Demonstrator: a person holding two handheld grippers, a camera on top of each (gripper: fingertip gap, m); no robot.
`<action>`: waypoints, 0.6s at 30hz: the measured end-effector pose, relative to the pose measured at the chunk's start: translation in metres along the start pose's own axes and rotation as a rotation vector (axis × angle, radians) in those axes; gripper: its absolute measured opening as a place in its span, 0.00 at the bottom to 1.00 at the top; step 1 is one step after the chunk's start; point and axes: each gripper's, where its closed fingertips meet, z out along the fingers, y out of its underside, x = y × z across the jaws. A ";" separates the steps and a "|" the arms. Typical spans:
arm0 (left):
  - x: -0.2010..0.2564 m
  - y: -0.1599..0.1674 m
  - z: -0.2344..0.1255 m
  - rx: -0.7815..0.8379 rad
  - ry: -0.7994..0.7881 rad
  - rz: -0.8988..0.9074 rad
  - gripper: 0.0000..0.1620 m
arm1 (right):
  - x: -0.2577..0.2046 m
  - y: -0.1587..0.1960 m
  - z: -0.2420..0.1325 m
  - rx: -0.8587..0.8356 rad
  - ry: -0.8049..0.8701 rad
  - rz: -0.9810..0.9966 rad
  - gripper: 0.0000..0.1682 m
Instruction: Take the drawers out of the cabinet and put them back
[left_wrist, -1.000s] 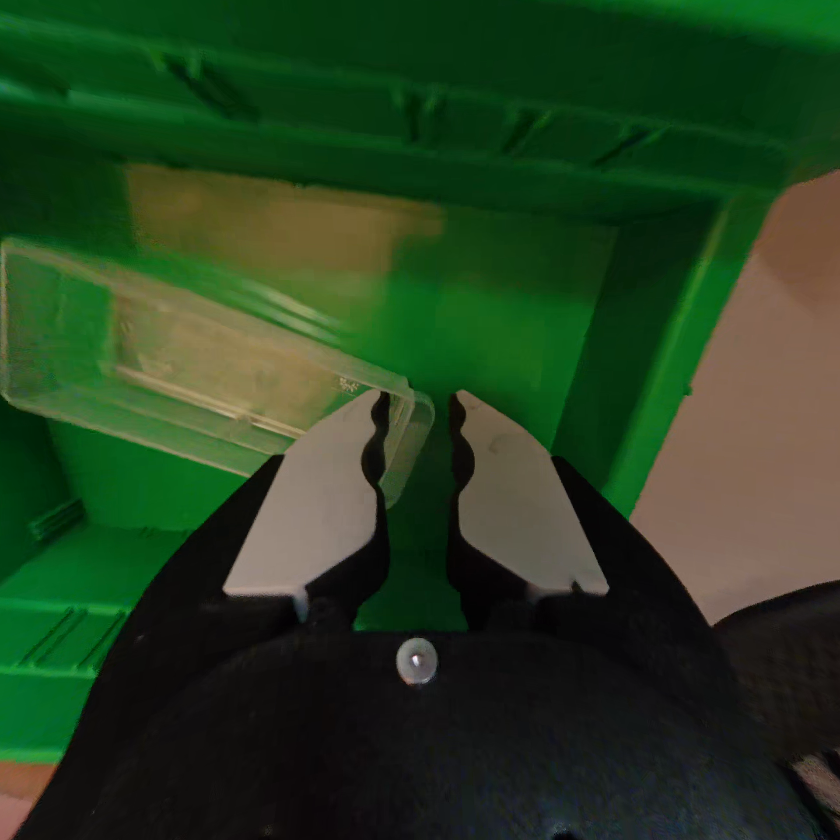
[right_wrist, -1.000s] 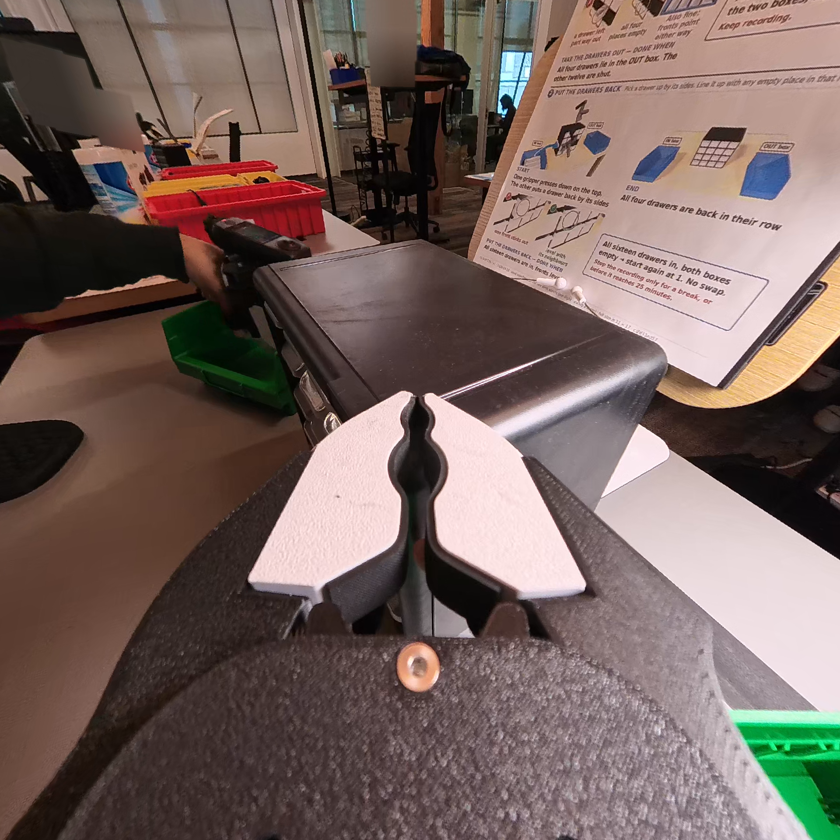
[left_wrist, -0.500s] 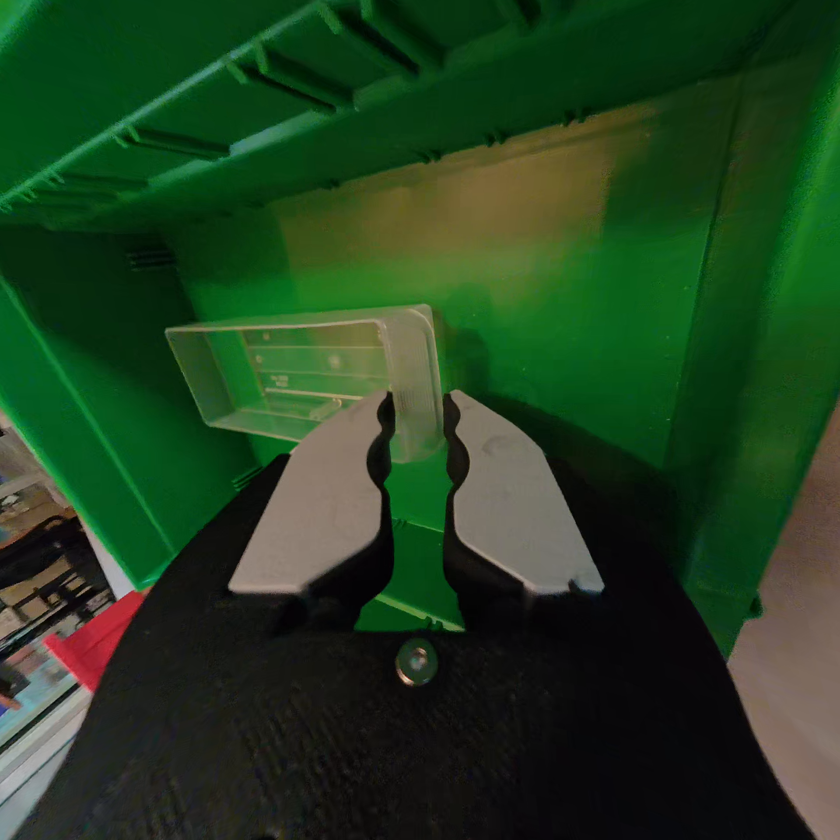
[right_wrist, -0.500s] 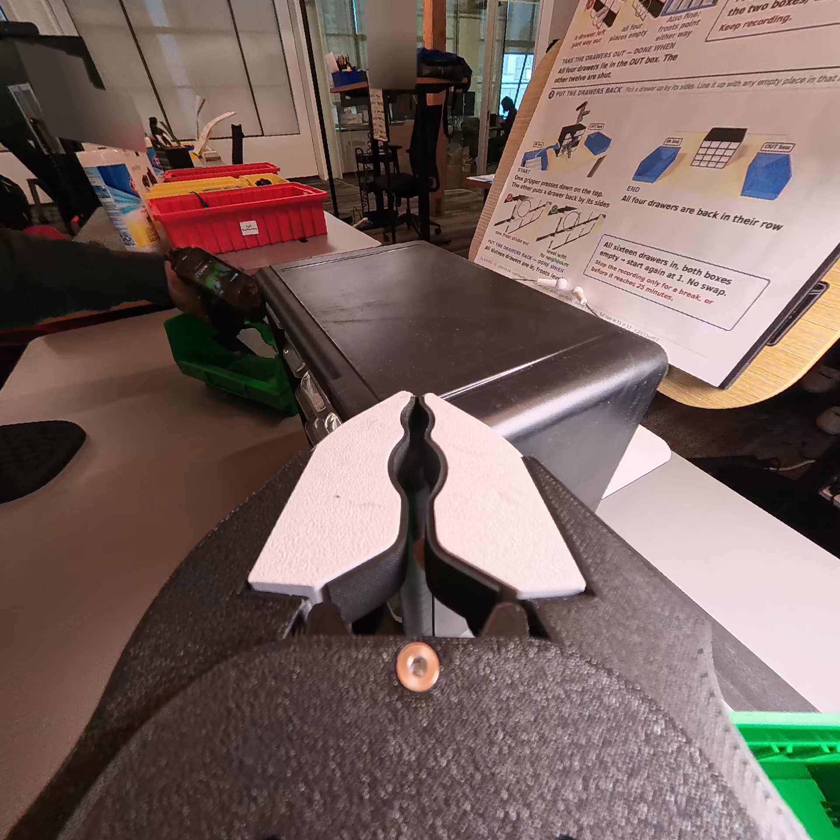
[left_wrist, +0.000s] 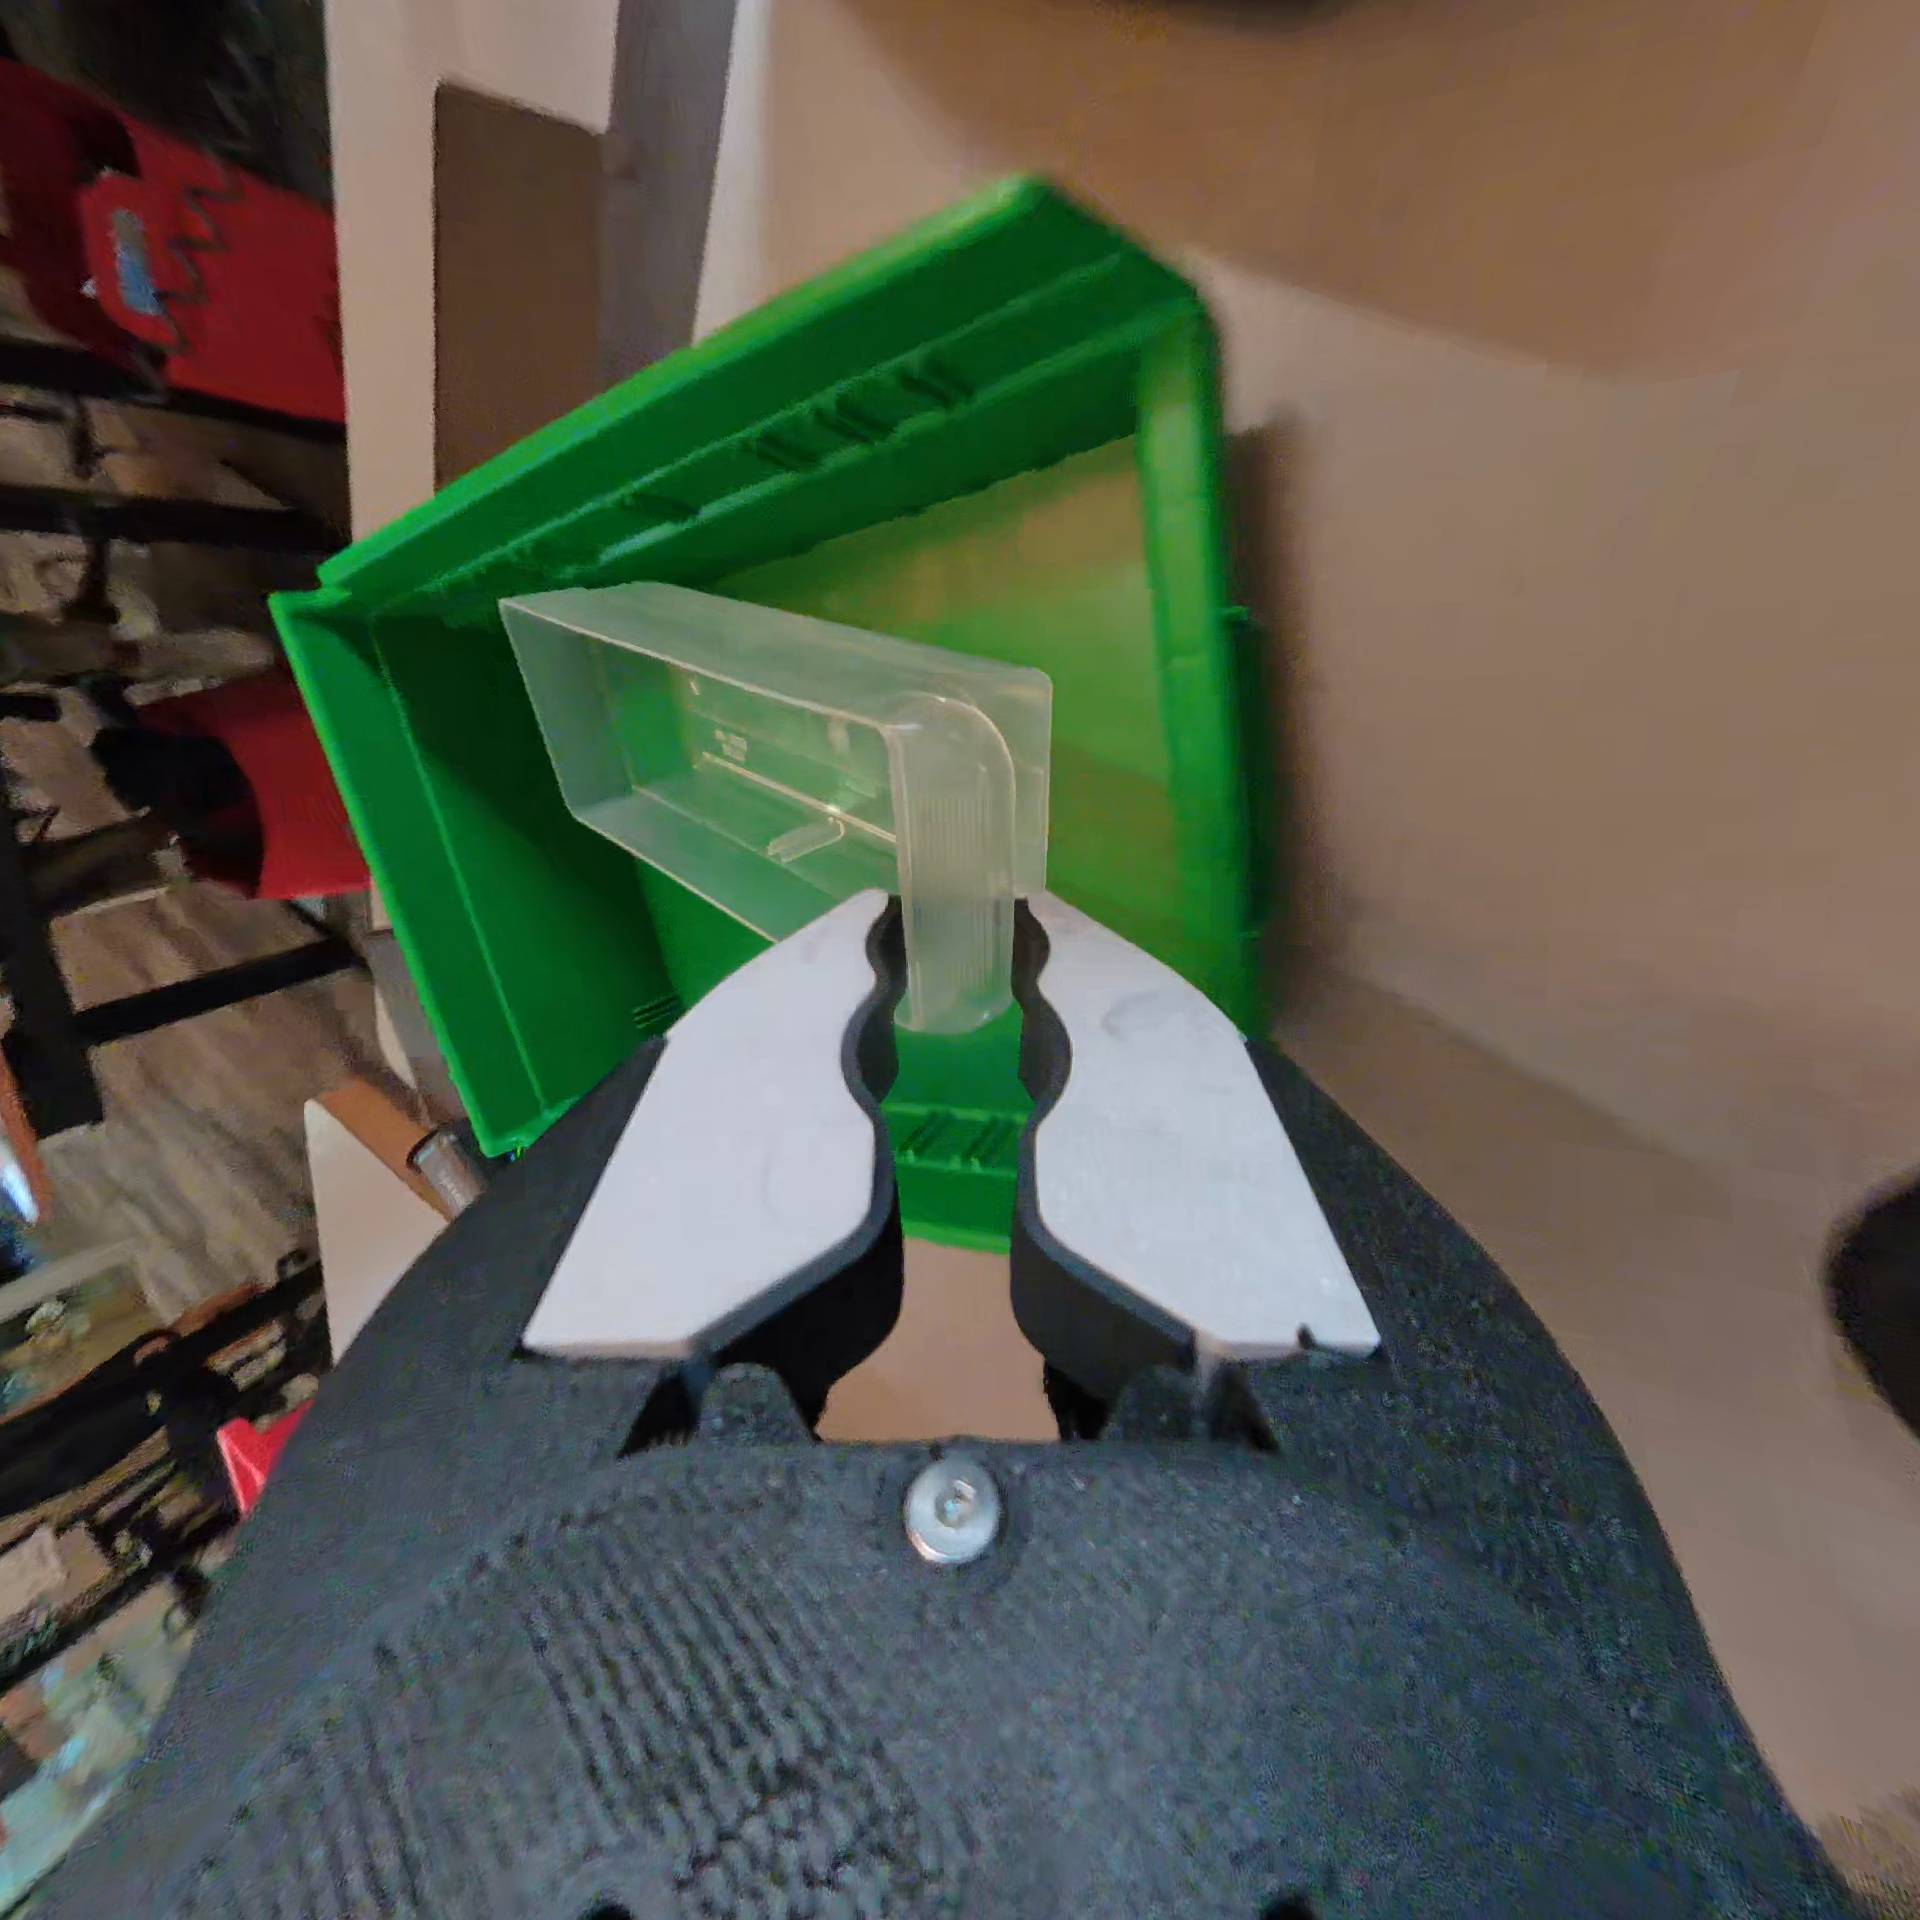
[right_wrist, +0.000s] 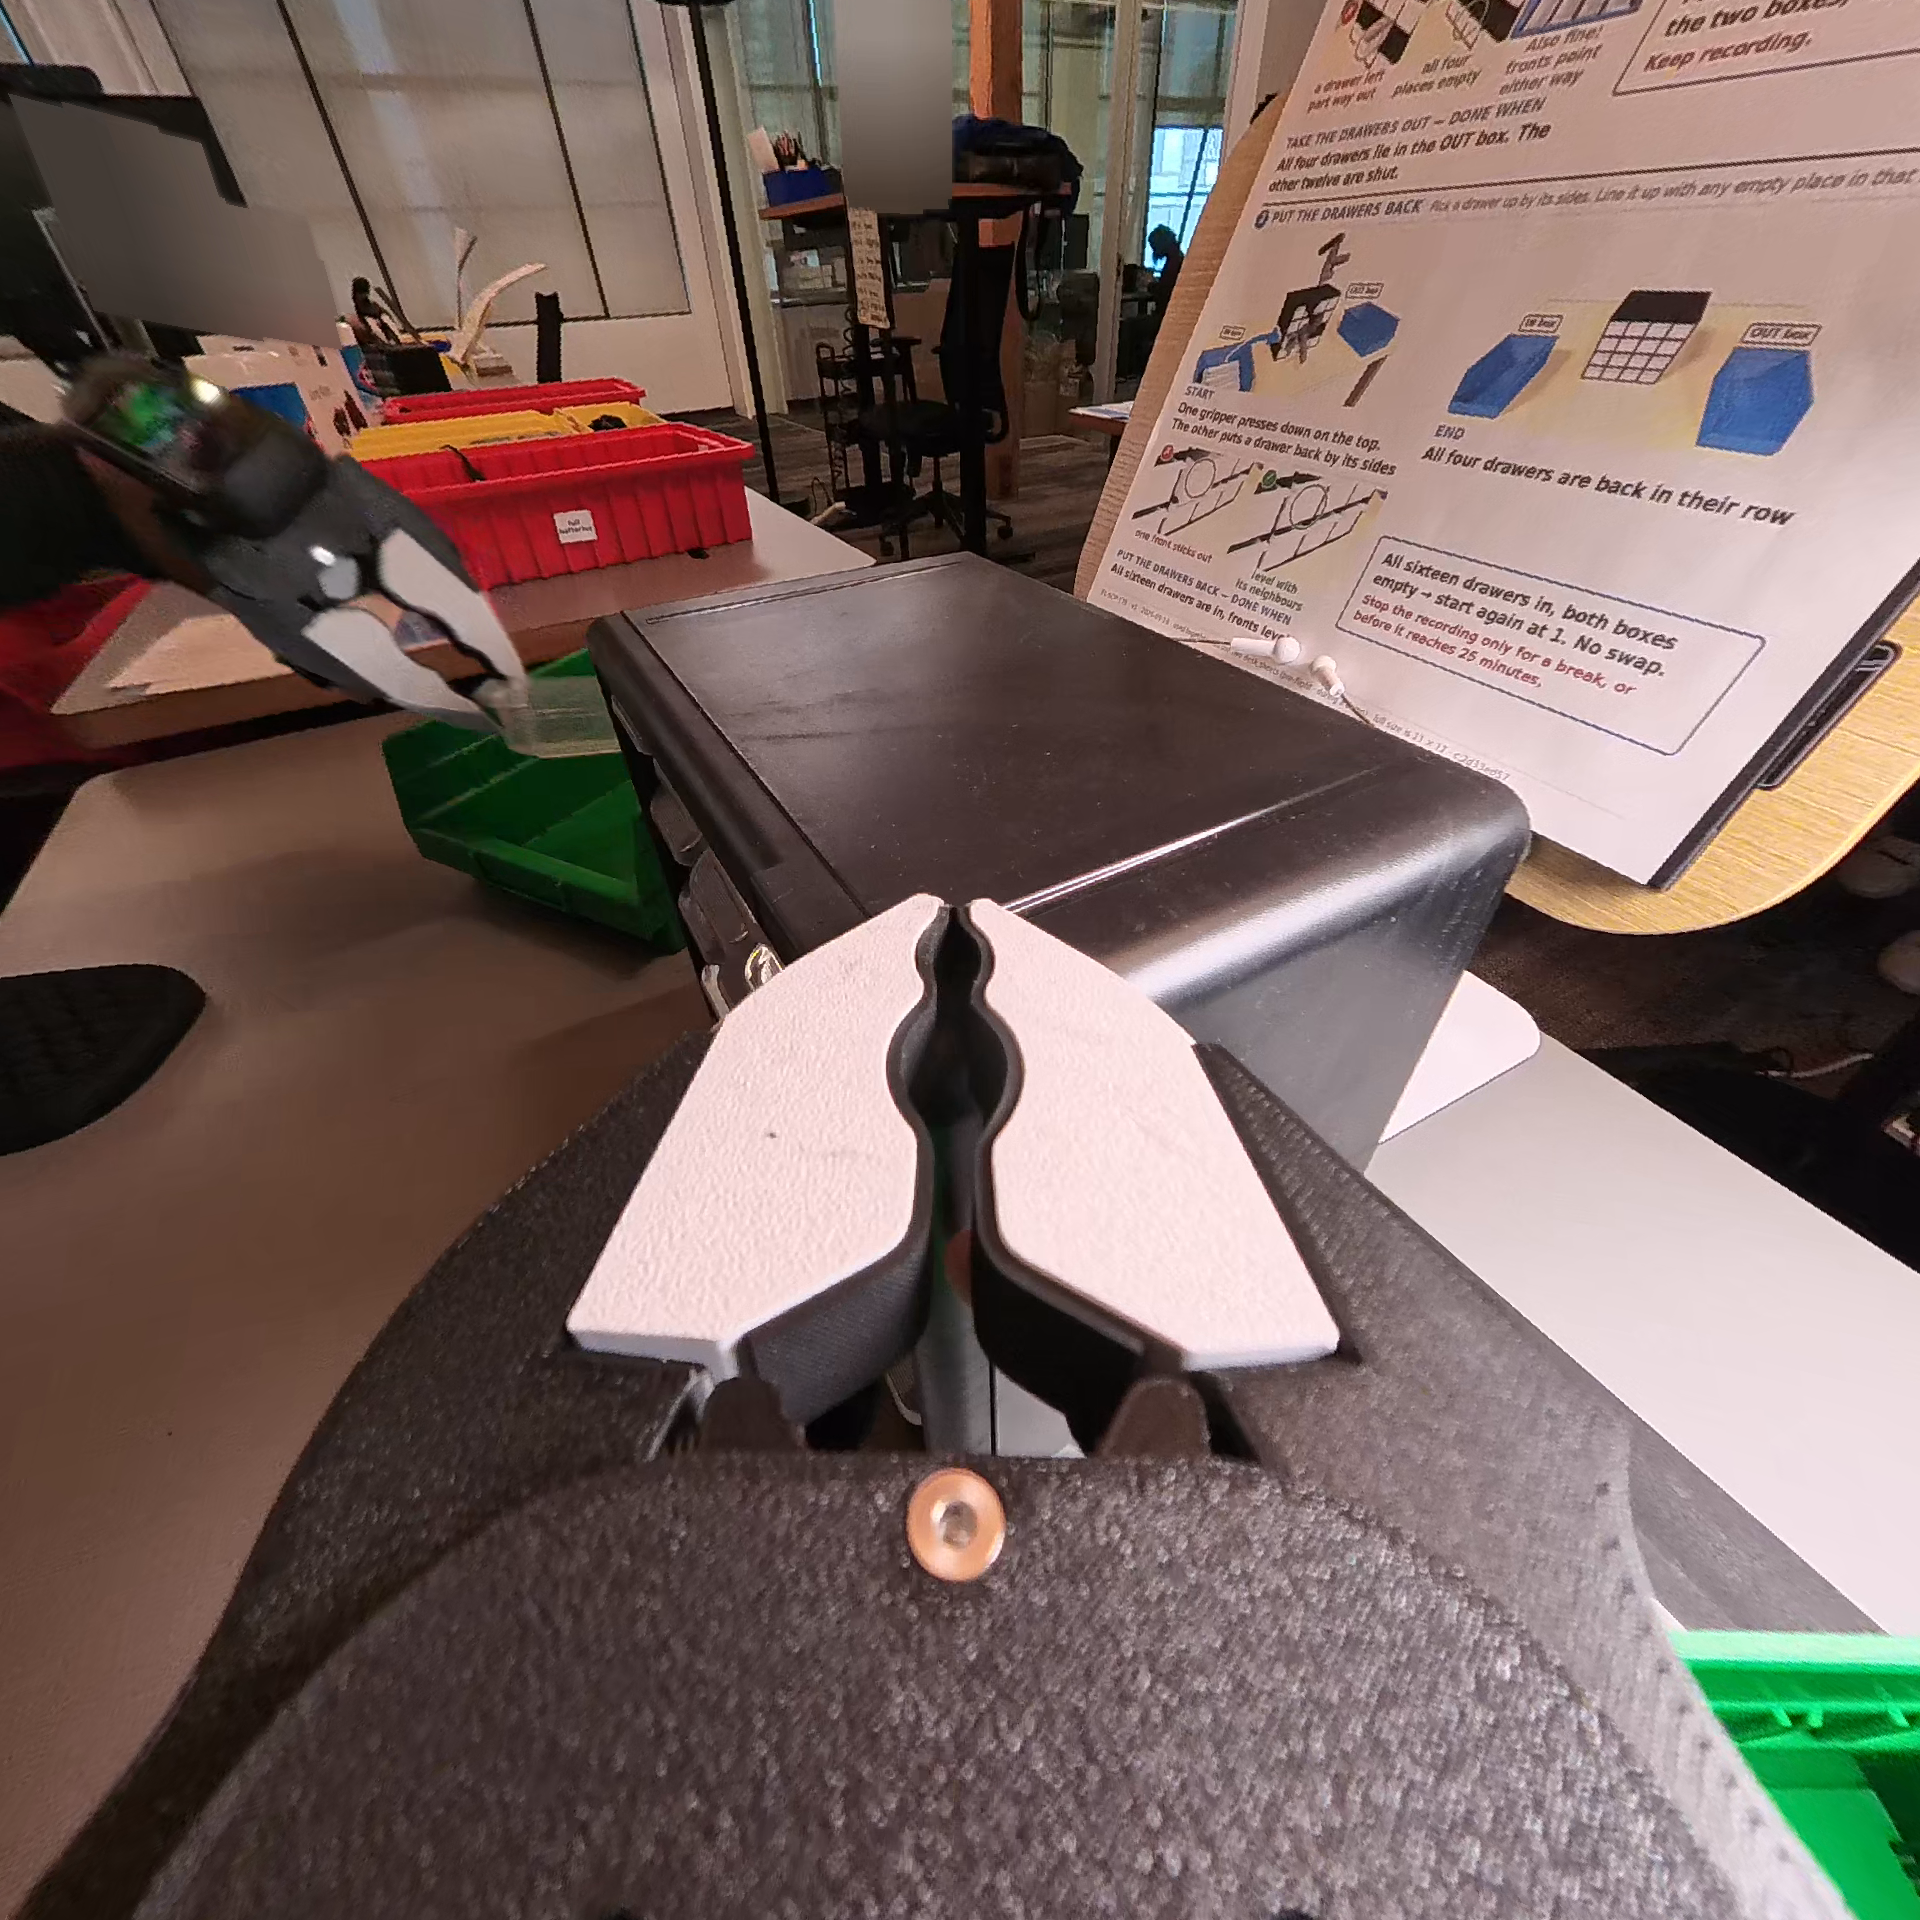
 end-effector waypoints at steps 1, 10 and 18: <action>0.008 -0.006 -0.015 0.015 0.031 0.018 0.12 | 0.000 0.000 0.000 0.001 0.000 0.001 0.00; 0.107 -0.100 -0.129 0.178 0.412 0.237 0.12 | 0.000 0.000 -0.001 0.007 0.000 0.007 0.00; 0.149 -0.215 -0.143 0.306 0.523 0.348 0.12 | -0.001 0.000 -0.001 0.001 0.005 0.000 0.00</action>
